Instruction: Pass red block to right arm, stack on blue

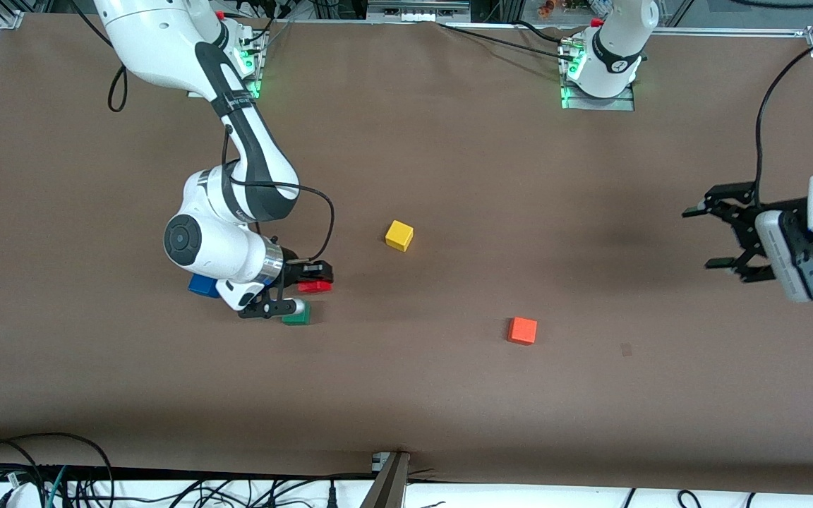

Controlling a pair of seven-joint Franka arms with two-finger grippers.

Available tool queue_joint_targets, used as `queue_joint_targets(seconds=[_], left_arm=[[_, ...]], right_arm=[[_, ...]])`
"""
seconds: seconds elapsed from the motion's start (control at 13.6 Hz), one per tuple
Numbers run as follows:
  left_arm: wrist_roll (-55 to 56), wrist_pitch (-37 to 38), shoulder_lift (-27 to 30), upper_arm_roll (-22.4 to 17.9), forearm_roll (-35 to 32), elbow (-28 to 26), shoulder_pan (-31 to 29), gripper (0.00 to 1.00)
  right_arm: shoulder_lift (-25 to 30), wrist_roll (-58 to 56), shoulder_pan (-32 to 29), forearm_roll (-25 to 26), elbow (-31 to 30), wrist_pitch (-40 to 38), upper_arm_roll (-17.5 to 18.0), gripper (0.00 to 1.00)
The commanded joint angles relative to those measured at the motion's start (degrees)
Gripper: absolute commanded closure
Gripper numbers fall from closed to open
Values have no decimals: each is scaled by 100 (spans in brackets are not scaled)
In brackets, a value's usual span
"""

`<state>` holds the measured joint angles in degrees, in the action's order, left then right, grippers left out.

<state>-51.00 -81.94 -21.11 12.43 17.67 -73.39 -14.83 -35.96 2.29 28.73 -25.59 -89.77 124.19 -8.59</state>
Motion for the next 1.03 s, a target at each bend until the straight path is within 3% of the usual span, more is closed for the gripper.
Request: queue_joint_targets(seconds=[0.0,0.15,0.51,0.66,0.81,0.96], left_arm=[[887,151,466,102,-649,-158,111,0],[1441,283,642,111,-1000,-167,304,0],[2865,363,1091,119,-1669,-369,752,0],[3506,302,1379,102,-2002,-683,1068,0],[4009,161,1574,76,-2249,-992,1263,0],[4019,-293,1705,-21,-2259,-1403,1254,0]], right_arm=[[299,87,45,1016,-14,-508,-231,100],[466,61,36,1494,-32,-904,-388,100],[537,-571,28,1706,-215,-1214,-1038,99],[467,-712,-16,1996,-260,-1013,-1302,99],[449,-686,-78,1970,-522,-697,-1338,99],[545,-660,-95,1961,-1276,258,-1338,99]])
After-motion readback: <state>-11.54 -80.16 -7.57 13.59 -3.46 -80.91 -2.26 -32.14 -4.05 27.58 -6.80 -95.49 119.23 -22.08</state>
